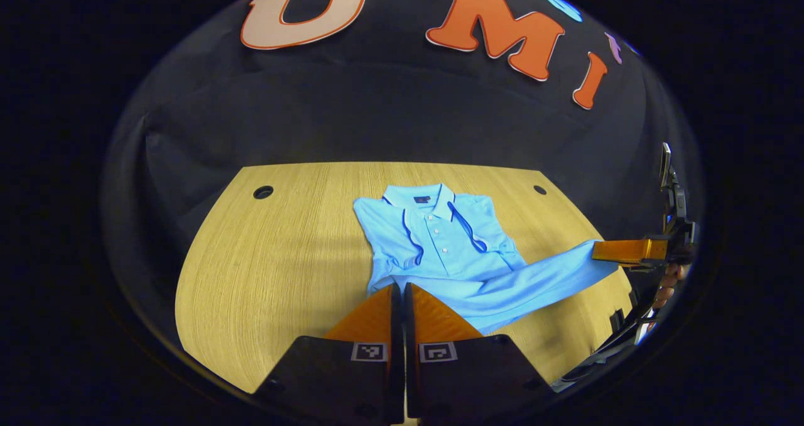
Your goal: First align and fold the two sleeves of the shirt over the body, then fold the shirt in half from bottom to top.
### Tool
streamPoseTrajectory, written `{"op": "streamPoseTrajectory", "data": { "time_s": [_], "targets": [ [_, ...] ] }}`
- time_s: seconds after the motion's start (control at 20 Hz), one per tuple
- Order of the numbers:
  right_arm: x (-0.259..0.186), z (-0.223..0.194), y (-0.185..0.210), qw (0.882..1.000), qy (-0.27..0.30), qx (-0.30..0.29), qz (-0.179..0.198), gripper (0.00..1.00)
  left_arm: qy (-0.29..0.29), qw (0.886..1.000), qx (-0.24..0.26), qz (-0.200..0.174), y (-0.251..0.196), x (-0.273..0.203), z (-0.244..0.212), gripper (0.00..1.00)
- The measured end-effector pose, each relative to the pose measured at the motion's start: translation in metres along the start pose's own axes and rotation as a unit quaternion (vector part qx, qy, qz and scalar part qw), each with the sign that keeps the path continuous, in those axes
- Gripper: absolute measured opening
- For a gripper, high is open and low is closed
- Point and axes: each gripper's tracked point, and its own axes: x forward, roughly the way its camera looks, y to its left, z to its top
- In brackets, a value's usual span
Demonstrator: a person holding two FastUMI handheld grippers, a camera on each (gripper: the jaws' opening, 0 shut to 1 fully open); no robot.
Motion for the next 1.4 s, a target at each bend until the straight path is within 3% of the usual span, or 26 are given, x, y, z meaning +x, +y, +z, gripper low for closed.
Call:
{"op": "streamPoseTrajectory", "data": {
  "time_s": [0.3,0.6,0.9,1.0,1.05,1.1,1.2,1.25,1.3,1.4],
  "targets": [
    [0.048,0.068,0.006,1.0,-0.022,0.016,-0.015,0.02,-0.019,1.0,-0.009,-0.015,0.018,0.055,0.064,0.05],
    [0.118,0.122,0.006,0.999,-0.021,-0.008,-0.039,0.02,-0.026,0.999,-0.008,-0.022,0.045,0.132,0.116,0.06],
    [0.197,0.146,-0.003,0.998,0.003,0.01,-0.069,0.03,-0.019,1.0,-0.003,-0.012,0.065,0.205,0.141,0.05],
    [0.21,0.144,-0.007,0.997,0.016,0.036,-0.063,0.05,-0.005,1.0,0.016,-0.002,0.073,0.221,0.135,0.12],
    [0.215,0.141,-0.007,0.997,0.026,0.047,-0.058,0.09,-0.004,1.0,0.024,0.005,0.077,0.225,0.136,0.34],
    [0.216,0.138,-0.009,0.997,0.031,0.046,-0.059,0.38,-0.003,1.0,0.024,-0.001,0.074,0.228,0.135,0.48],
    [0.211,0.137,-0.023,0.996,0.027,0.013,-0.078,0.6,0.0,1.0,0.017,-0.015,0.065,0.22,0.134,0.73],
    [0.206,0.135,-0.025,0.996,0.025,-0.004,-0.087,0.76,0.0,1.0,0.019,-0.015,0.062,0.214,0.133,0.84],
    [0.202,0.133,-0.025,0.995,0.025,-0.015,-0.091,0.88,-0.004,1.0,0.024,-0.013,0.061,0.205,0.134,0.87],
    [0.184,0.13,-0.022,0.995,0.019,-0.031,-0.092,0.97,-0.016,0.999,0.035,-0.008,0.053,0.184,0.138,0.96]
  ]
}}
